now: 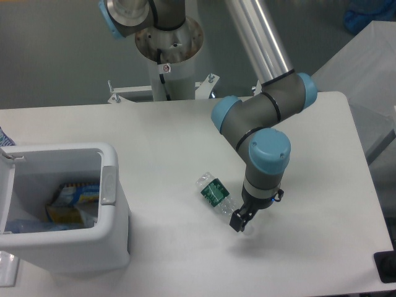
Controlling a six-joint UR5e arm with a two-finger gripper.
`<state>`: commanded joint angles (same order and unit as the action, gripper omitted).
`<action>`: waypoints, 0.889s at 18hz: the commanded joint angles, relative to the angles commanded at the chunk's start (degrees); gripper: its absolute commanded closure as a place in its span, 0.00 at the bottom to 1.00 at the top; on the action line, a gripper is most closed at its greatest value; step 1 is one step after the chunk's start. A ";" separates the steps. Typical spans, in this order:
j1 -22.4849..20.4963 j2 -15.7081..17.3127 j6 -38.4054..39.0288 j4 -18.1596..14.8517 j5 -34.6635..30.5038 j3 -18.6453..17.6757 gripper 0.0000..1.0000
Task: Place the trash in the trash can
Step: 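Lower the gripper onto the green-labelled bottle's base and close on it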
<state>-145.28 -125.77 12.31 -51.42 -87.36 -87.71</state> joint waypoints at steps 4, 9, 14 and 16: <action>0.79 -0.97 -1.14 1.40 -1.23 -0.35 0.04; 1.32 -2.11 -1.14 2.11 -2.20 0.09 0.13; 1.32 -2.11 -1.14 2.11 -2.20 0.00 0.30; 1.32 -2.20 -1.14 2.11 -2.20 0.00 0.35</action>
<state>-143.96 -127.97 11.16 -49.31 -89.56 -87.71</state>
